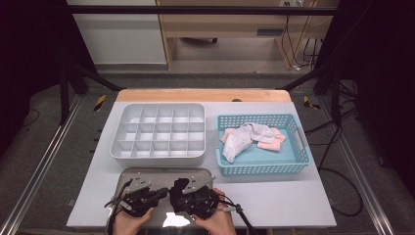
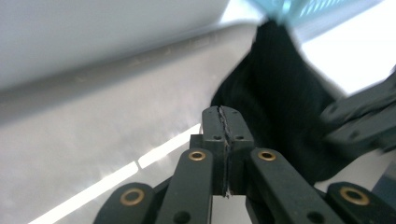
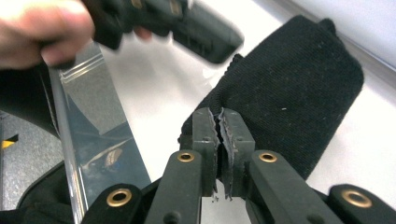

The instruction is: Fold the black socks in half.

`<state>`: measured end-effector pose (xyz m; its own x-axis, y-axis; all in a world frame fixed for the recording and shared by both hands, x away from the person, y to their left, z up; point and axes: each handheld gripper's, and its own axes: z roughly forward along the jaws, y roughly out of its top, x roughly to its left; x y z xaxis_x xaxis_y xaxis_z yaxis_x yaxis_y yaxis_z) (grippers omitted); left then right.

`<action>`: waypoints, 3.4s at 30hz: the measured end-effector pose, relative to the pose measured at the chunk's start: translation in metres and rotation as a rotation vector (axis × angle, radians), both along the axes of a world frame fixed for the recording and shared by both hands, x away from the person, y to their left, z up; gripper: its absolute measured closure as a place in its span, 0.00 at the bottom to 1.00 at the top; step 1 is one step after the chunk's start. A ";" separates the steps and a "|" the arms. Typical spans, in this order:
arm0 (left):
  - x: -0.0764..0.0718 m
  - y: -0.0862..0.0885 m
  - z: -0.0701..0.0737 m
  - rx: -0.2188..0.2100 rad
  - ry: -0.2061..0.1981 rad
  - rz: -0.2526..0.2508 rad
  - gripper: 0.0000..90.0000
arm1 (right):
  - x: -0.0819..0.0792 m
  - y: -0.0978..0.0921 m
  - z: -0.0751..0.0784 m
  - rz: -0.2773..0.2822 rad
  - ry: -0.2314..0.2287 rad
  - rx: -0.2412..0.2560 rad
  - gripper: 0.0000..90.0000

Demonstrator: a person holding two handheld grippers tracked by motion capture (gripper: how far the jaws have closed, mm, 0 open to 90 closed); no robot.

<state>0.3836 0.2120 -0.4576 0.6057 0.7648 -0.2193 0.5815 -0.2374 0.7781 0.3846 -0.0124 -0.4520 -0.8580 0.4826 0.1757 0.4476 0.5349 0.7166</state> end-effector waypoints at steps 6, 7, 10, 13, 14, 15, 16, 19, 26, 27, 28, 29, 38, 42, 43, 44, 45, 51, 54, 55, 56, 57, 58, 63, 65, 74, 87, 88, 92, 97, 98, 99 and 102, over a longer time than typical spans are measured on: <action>0.005 -0.001 0.020 -0.065 -0.050 -0.020 0.87 | 0.000 0.004 -0.003 0.002 -0.002 0.004 0.95; 0.006 -0.003 0.024 -0.069 -0.063 -0.022 0.84 | 0.000 0.005 -0.003 0.000 -0.003 0.003 0.95; 0.009 -0.013 0.032 -0.073 -0.089 -0.041 0.73 | -0.001 0.006 -0.002 0.000 -0.006 -0.001 0.95; 0.015 -0.026 0.031 -0.003 -0.094 -0.043 0.62 | -0.001 0.006 -0.003 0.001 -0.008 0.004 0.95; 0.017 -0.028 0.029 0.012 -0.086 -0.039 0.59 | -0.001 0.006 -0.003 0.000 -0.007 0.003 0.94; 0.020 -0.030 0.026 0.034 -0.068 -0.028 0.58 | -0.001 0.006 -0.002 -0.003 -0.005 0.007 0.94; 0.021 -0.030 0.022 0.032 -0.058 -0.017 0.58 | -0.001 0.005 -0.002 -0.003 -0.004 0.008 0.93; 0.021 -0.027 0.014 0.031 -0.032 -0.016 0.58 | -0.003 0.002 0.000 -0.005 -0.016 0.007 0.92; 0.015 -0.017 0.004 0.026 0.010 -0.006 0.59 | -0.002 -0.011 0.006 -0.037 -0.023 0.000 0.90; 0.013 -0.016 0.003 0.022 0.015 -0.004 0.59 | -0.002 -0.013 0.007 -0.048 -0.027 0.001 0.91; 0.010 -0.016 0.002 0.015 0.016 -0.004 0.59 | -0.001 -0.015 0.008 -0.055 -0.025 0.000 0.92; 0.007 -0.015 0.002 0.013 0.016 -0.005 0.59 | -0.001 -0.017 0.008 -0.060 -0.031 -0.002 0.92; -0.016 -0.021 -0.006 0.017 0.004 -0.003 0.53 | -0.003 -0.030 0.022 -0.104 -0.044 0.045 0.87; -0.019 -0.022 -0.008 0.029 -0.006 0.017 0.52 | -0.006 -0.028 0.026 -0.107 -0.053 0.081 0.90; -0.020 -0.022 -0.008 0.030 -0.008 0.020 0.51 | -0.007 -0.027 0.023 -0.099 -0.043 0.072 0.91; -0.020 -0.022 -0.009 0.033 -0.006 0.020 0.51 | -0.007 -0.027 0.019 -0.096 -0.036 0.054 0.92; -0.021 -0.022 -0.009 0.031 -0.005 0.021 0.50 | -0.009 -0.028 0.013 -0.098 -0.021 0.039 0.92; -0.023 -0.025 -0.010 0.033 -0.009 0.020 0.46 | -0.013 -0.038 0.011 -0.107 0.018 0.039 0.92; -0.024 -0.026 -0.010 0.040 -0.013 0.018 0.45 | -0.010 -0.039 0.026 -0.112 -0.019 0.088 0.92; -0.024 -0.027 -0.010 0.039 -0.012 0.020 0.45 | -0.010 -0.038 0.031 -0.120 -0.030 0.096 0.92; -0.025 -0.027 -0.011 0.040 -0.013 0.023 0.45 | -0.009 -0.037 0.033 -0.120 -0.037 0.104 0.93; -0.025 -0.028 -0.011 0.041 -0.015 0.024 0.45 | -0.007 -0.035 0.034 -0.116 -0.045 0.109 0.94; -0.025 -0.028 -0.011 0.042 -0.017 0.026 0.44 | -0.007 -0.032 0.033 -0.117 -0.034 0.099 0.94; -0.024 -0.027 -0.012 0.030 -0.009 0.026 0.41 | -0.012 -0.033 0.010 -0.099 0.011 0.030 0.98; -0.024 -0.027 -0.013 0.021 0.000 0.019 0.39 | -0.015 -0.038 0.002 -0.108 0.026 0.042 0.99; -0.024 -0.025 -0.017 0.007 0.026 -0.033 0.35 | -0.018 -0.044 -0.007 -0.118 0.035 0.064 1.00; -0.026 -0.031 -0.019 -0.022 0.071 -0.125 0.35 | -0.020 -0.050 -0.010 -0.137 0.030 0.047 1.00; -0.027 -0.032 -0.019 -0.026 0.077 -0.130 0.35 | -0.020 -0.050 -0.010 -0.138 0.030 0.049 1.00; -0.027 -0.037 -0.019 -0.045 0.112 -0.175 0.35 | -0.019 -0.051 -0.011 -0.154 0.016 0.039 1.00; -0.027 -0.044 -0.021 -0.076 0.153 -0.222 0.35 | -0.018 -0.051 -0.013 -0.163 0.004 0.025 1.00; -0.027 -0.047 -0.021 -0.078 0.159 -0.232 0.35 | -0.018 -0.052 -0.014 -0.168 0.006 0.023 0.99; -0.027 -0.049 -0.021 -0.076 0.165 -0.241 0.35 | -0.018 -0.052 -0.014 -0.170 0.003 0.021 0.99; -0.028 -0.056 -0.020 -0.072 0.173 -0.260 0.38 | -0.016 -0.052 -0.015 -0.175 0.005 0.019 0.98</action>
